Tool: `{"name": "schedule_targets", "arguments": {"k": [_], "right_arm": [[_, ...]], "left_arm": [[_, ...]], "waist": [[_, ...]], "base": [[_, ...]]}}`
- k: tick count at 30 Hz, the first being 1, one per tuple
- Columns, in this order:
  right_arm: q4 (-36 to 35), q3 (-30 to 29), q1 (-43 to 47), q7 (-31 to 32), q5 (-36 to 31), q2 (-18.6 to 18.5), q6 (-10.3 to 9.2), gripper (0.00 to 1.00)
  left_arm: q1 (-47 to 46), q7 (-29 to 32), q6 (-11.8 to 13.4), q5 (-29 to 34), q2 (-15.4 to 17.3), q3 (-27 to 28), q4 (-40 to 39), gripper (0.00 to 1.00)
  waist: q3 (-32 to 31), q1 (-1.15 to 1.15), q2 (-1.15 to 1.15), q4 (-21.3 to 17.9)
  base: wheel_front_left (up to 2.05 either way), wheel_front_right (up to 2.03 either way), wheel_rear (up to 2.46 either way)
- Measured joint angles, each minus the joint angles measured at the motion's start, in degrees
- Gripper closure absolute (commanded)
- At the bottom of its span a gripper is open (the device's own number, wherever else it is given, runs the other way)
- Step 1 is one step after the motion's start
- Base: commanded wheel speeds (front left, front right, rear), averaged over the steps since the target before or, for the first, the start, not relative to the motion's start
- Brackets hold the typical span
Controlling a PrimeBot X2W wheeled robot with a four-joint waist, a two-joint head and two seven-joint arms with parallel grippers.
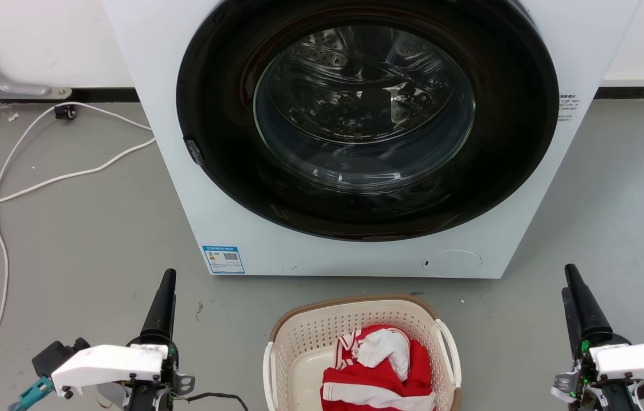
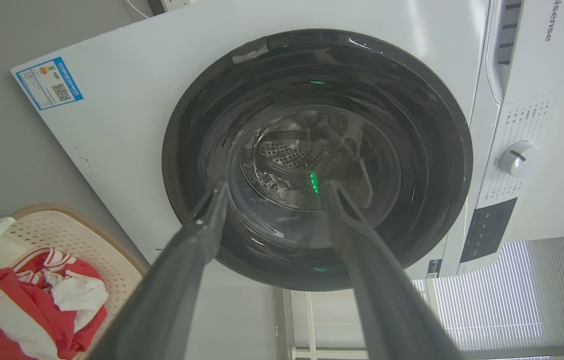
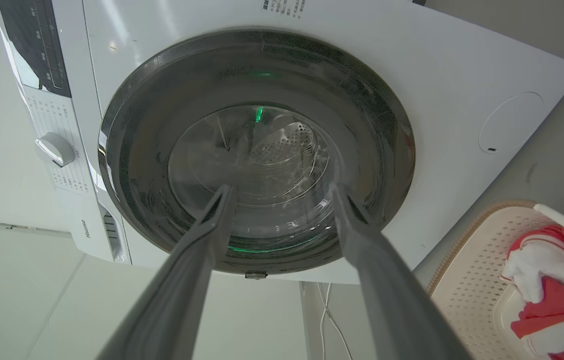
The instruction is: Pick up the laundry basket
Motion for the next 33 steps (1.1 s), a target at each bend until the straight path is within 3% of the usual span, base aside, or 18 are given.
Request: {"name": "schedule_targets", "arguments": {"k": [17,33], "right_arm": [[-3.43,-0.09,1.37,-3.68,-23.64,-0.01,0.00,0.00],[-6.61,-0.75,2.86,-4.75,-36.68,-0.01,0.00,0.00]], "left_arm": [[-0.30,-3.69,0.38,20.57,-0.01,-2.82,-1.57,0.00],[-1.15,-6.54,0.94,33.73,0.01,-5.02,-1.14,0.00]], "waist": [[0.02,0.00,0.00,0.50],[-0.02,0.00,0.00,0.84]], "base": [[0.00,0.00,0.00],[0.00,0.00,0.00]]}}
